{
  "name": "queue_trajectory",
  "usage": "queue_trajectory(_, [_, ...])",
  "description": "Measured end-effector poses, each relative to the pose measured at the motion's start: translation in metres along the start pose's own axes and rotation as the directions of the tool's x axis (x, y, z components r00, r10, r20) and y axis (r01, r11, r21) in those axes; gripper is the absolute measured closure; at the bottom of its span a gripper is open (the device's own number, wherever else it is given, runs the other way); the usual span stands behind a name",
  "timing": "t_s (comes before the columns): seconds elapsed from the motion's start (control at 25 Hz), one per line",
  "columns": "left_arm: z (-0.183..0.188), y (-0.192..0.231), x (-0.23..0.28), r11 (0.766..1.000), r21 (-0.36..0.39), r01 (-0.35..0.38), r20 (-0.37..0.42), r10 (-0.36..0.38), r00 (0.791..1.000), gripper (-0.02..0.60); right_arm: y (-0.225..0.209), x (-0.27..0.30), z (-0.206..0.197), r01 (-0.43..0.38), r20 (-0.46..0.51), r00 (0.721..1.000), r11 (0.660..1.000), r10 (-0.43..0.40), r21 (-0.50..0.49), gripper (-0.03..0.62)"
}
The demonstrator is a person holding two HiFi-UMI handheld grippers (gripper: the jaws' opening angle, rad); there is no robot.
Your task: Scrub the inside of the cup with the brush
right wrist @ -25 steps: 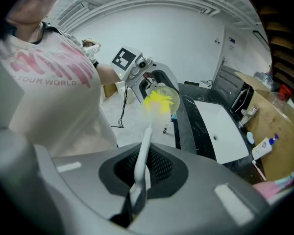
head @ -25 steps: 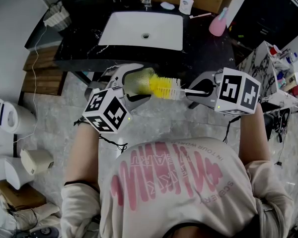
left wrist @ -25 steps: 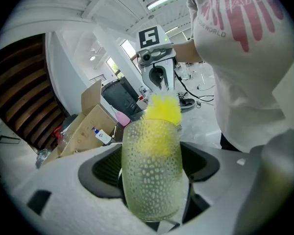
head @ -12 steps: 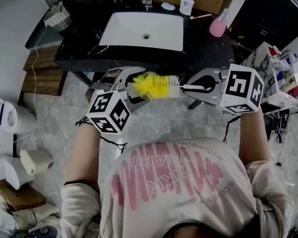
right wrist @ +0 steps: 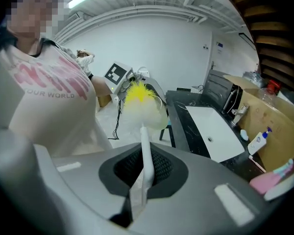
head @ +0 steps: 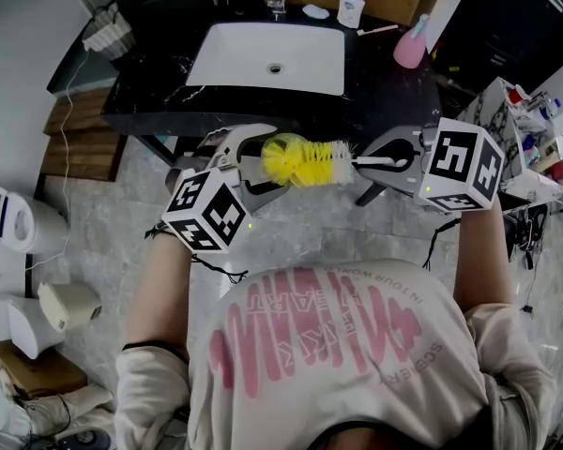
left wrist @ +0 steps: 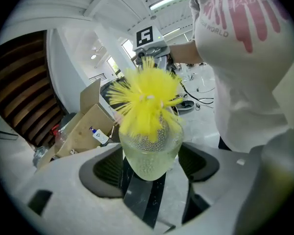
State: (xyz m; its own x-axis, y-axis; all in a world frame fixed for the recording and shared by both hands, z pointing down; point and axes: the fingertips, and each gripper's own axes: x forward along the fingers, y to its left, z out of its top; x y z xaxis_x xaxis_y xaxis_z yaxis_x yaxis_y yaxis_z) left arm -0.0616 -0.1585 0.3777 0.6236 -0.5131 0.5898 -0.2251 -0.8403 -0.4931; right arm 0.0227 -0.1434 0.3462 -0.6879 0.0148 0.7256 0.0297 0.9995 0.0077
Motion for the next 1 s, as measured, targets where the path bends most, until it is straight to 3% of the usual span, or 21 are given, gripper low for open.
queue_trajectory(0.12, [-0.001,0.004,-0.001,1.000,0.008,-0.029,-0.018,0.029,0.999,0.224,-0.003,-0.002,-0.005,0.022,-0.026,0.999,1.000,-0.022,0.006,0.582])
queue_trajectory(0.36, [-0.012,0.009,0.000,0.997,0.051,-0.057,-0.127,0.063,0.990,0.224,-0.017,-0.004,-0.013,0.122,-0.120,0.986,0.992,-0.120,0.014,0.582])
queue_trajectory(0.6, [-0.025,0.008,0.008,0.991,0.125,-0.054,-0.292,0.088,0.952,0.224,-0.030,0.014,-0.024,0.206,-0.257,0.946,0.978,-0.198,0.004,0.582])
queue_trajectory(0.8, [-0.026,0.004,0.016,0.992,0.124,-0.035,-0.315,0.073,0.946,0.224,-0.031,0.032,-0.028,0.211,-0.298,0.933,0.977,-0.204,-0.006,0.582])
queue_trajectory(1.0, [-0.023,0.001,0.019,0.994,0.104,-0.035,-0.302,0.065,0.951,0.224,-0.018,0.048,-0.021,0.157,-0.284,0.946,0.987,-0.158,-0.024,0.582])
